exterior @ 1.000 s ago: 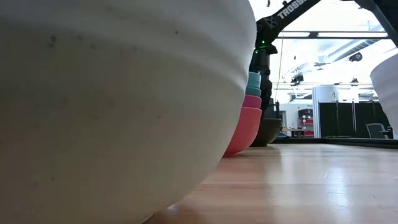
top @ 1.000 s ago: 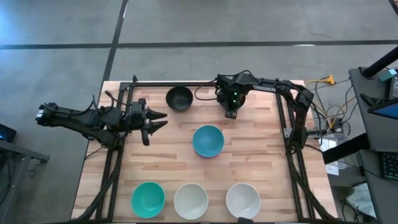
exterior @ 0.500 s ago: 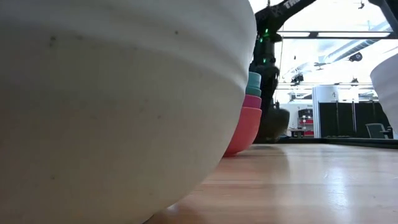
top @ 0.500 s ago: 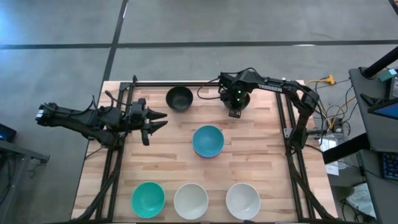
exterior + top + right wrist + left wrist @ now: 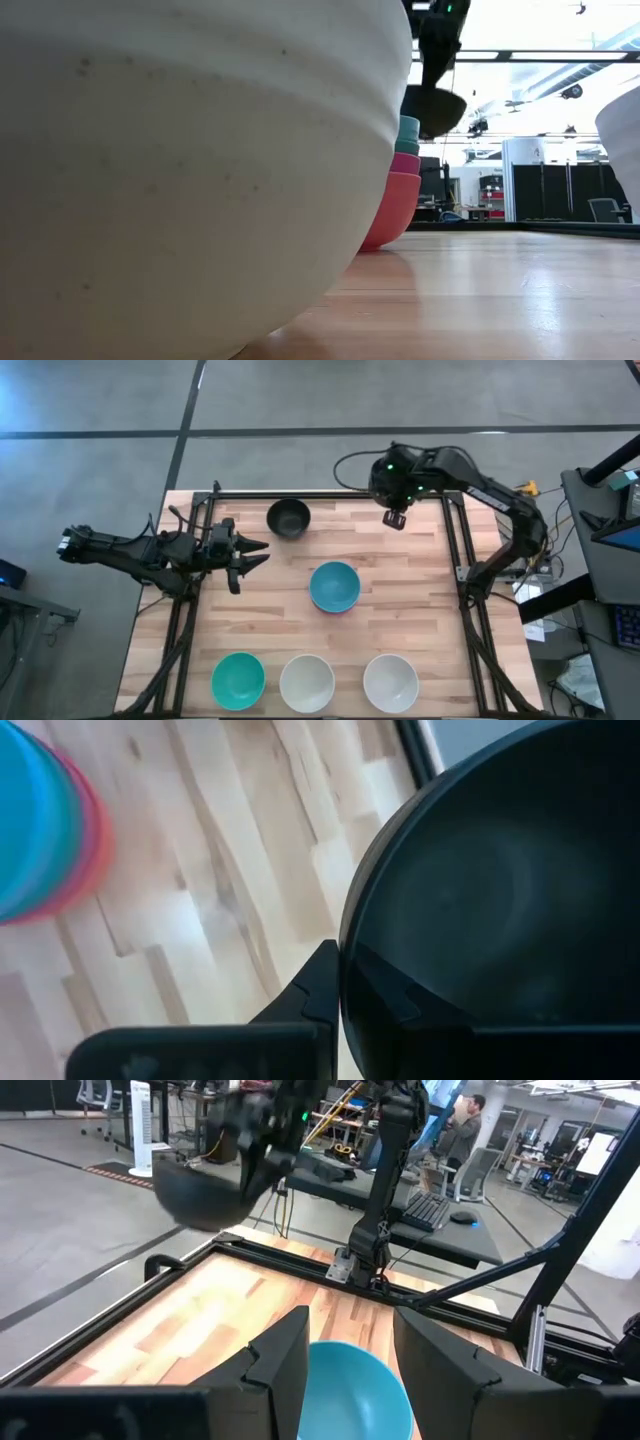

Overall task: Nest bowls inside each other
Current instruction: Stack the right black bowl on the blue bowl

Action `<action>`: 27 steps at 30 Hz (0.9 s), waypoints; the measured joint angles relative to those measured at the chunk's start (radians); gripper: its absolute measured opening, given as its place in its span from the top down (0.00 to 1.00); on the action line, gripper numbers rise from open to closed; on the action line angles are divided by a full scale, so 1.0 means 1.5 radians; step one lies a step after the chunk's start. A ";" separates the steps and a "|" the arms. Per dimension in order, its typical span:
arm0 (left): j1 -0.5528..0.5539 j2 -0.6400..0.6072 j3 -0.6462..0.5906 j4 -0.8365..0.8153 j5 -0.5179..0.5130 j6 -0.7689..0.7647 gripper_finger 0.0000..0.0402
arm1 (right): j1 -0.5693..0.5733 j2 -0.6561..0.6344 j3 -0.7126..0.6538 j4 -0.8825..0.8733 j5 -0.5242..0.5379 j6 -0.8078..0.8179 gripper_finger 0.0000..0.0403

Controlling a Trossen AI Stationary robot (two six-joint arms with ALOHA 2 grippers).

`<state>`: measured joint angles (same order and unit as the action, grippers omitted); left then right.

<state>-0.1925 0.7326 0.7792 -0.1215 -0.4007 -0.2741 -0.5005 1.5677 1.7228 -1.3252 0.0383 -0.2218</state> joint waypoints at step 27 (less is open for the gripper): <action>0.000 -0.041 0.002 0.000 0.016 -0.005 0.67 | 0.485 0.014 0.156 -0.051 0.029 -0.276 0.97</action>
<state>-0.1925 0.6708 0.7815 -0.1211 -0.3775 -0.2821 0.2271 1.5884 1.9562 -1.4014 0.0825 -0.6365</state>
